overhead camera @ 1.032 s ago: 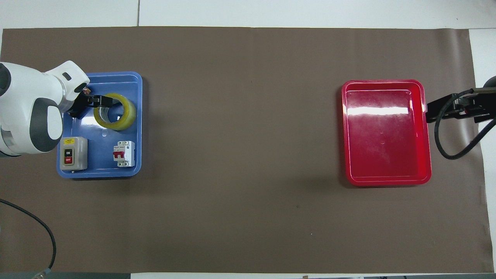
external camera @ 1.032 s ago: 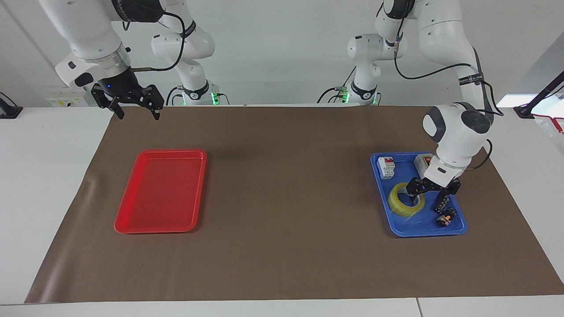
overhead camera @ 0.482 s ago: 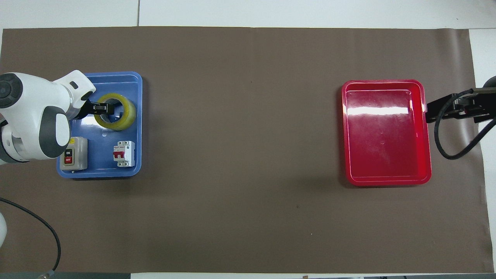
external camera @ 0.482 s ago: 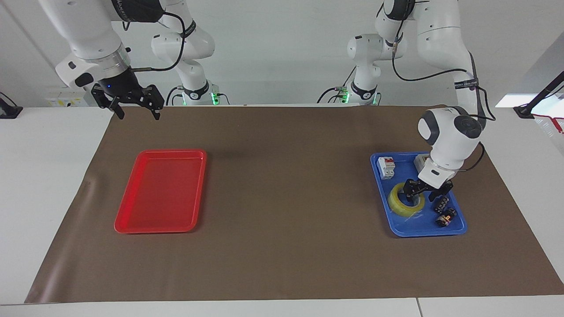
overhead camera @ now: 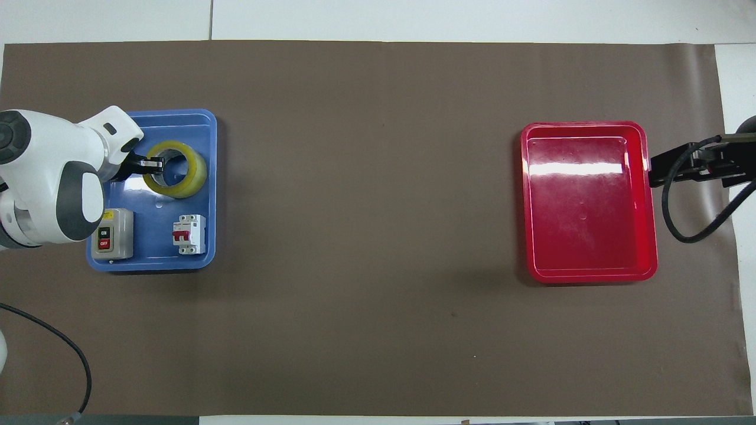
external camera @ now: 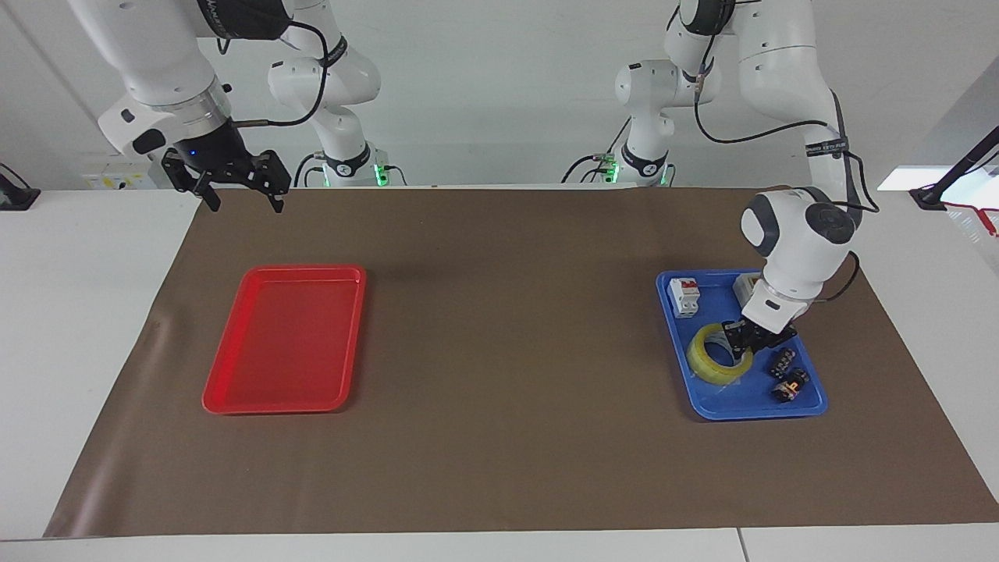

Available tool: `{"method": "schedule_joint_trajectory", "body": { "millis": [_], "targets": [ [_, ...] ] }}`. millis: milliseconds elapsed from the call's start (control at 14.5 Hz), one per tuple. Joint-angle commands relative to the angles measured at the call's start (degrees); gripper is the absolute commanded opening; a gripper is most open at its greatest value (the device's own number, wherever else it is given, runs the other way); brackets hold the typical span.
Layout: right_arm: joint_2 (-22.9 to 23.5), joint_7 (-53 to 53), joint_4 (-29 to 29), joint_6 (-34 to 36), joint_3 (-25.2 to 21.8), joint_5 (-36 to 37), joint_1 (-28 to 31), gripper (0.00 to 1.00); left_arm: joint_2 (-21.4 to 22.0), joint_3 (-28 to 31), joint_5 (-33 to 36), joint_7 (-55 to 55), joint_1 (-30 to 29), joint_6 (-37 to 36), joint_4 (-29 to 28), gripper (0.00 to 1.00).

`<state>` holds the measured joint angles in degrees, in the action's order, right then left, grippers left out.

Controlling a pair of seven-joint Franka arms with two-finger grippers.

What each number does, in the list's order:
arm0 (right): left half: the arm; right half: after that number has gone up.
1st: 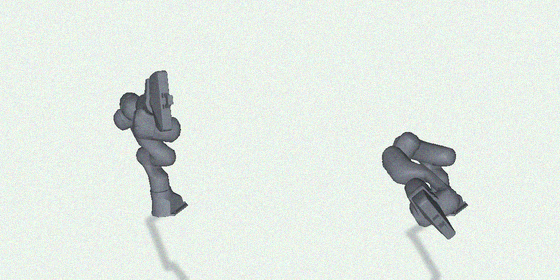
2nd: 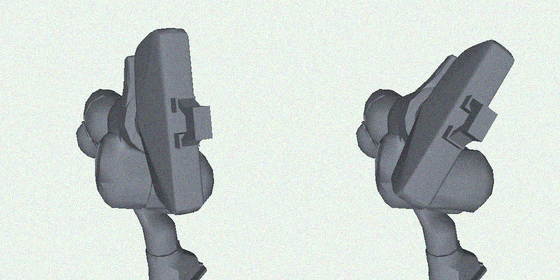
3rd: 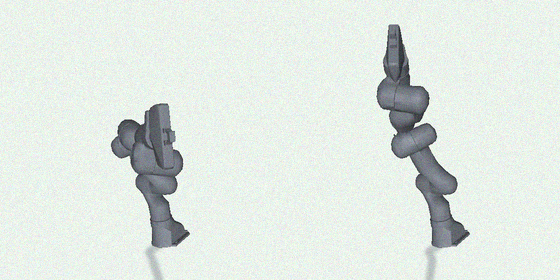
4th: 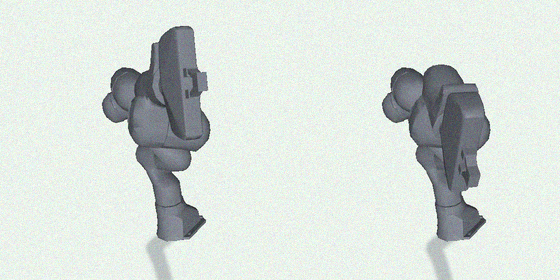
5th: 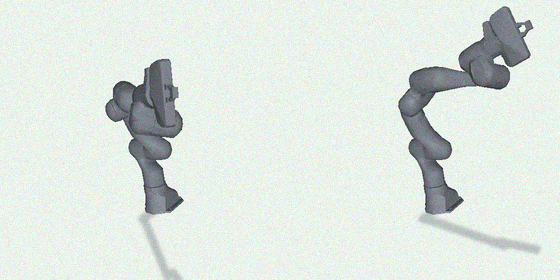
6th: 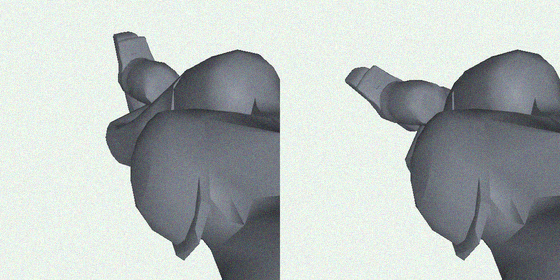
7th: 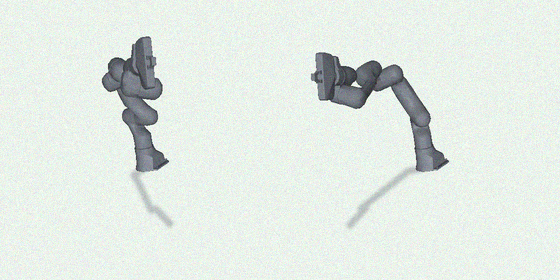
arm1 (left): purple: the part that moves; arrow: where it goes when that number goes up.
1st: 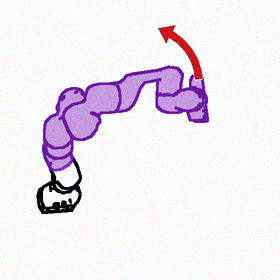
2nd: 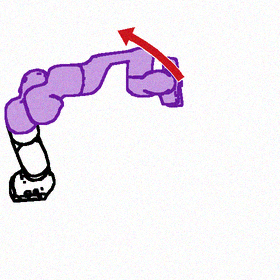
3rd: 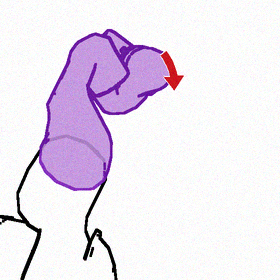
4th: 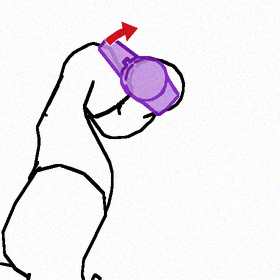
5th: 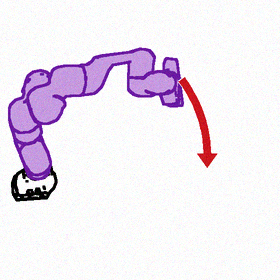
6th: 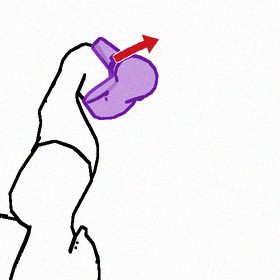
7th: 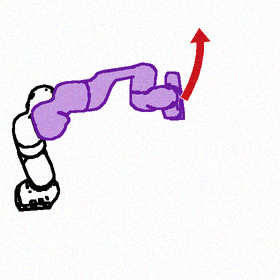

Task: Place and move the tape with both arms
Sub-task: 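Reach the left gripper down into the yellow tape roll's hole, then lift the yellow tape with the left gripper and set it mid-table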

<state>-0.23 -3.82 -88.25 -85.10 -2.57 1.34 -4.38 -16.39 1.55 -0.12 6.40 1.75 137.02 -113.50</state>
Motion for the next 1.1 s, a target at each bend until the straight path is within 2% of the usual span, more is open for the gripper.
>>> {"method": "schedule_joint_trajectory", "body": {
  "millis": [0,138,275,482,757,895,1032],
  "targets": [
    [-0.4,1.4,-0.7,-0.7,0.2,-0.9,0.6,1.00,3.7,0.1,-1.2,-0.1,-0.3,-8.2,2.8,0.00],
    [-0.4,1.4,-0.8,-0.8,0.2,-0.9,0.6,1.00,5.0,0.1,-1.2,-0.2,0.4,-13.9,5.6,0.00],
    [-0.5,1.3,-0.8,-0.7,0.2,-0.9,0.6,1.00,6.4,0.2,-0.9,-3.6,3.2,-15.6,5.6,0.00],
    [-0.5,1.4,-0.8,-0.7,0.2,-0.9,0.6,1.00,6.5,0.1,-0.6,-13.8,9.2,-14.8,5.0,0.00],
    [-0.5,1.4,-0.8,-0.7,0.2,-0.9,0.6,1.00,5.6,0.1,-0.5,-30.7,20.4,-11.4,4.0,0.00],
    [-0.5,1.4,-0.9,-0.7,0.2,-0.9,0.6,1.00,4.2,0.1,-0.4,-39.5,25.4,-8.6,3.8,0.00],
    [-0.5,1.4,-0.9,-0.7,0.2,-0.9,0.7,1.00,2.7,0.2,1.7,-42.7,29.2,-7.5,3.9,0.00]
  ]
}}
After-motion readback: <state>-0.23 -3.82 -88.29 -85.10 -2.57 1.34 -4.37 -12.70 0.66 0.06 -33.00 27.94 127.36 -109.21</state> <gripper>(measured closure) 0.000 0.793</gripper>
